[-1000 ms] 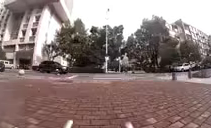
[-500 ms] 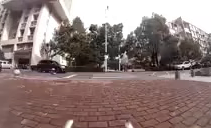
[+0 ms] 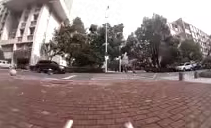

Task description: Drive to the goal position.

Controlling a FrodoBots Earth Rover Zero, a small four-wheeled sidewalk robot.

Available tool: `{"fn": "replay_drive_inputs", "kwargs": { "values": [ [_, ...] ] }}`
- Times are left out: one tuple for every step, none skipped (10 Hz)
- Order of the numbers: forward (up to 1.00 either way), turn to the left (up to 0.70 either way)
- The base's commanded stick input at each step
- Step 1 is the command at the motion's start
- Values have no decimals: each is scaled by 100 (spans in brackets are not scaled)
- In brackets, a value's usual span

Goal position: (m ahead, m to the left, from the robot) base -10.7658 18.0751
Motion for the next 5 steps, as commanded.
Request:
{"fn": "replay_drive_inputs", "kwargs": {
  "values": [
    [70, -14],
    [70, -14],
    [70, -14],
    [70, -14],
    [70, -14]
  ]
}}
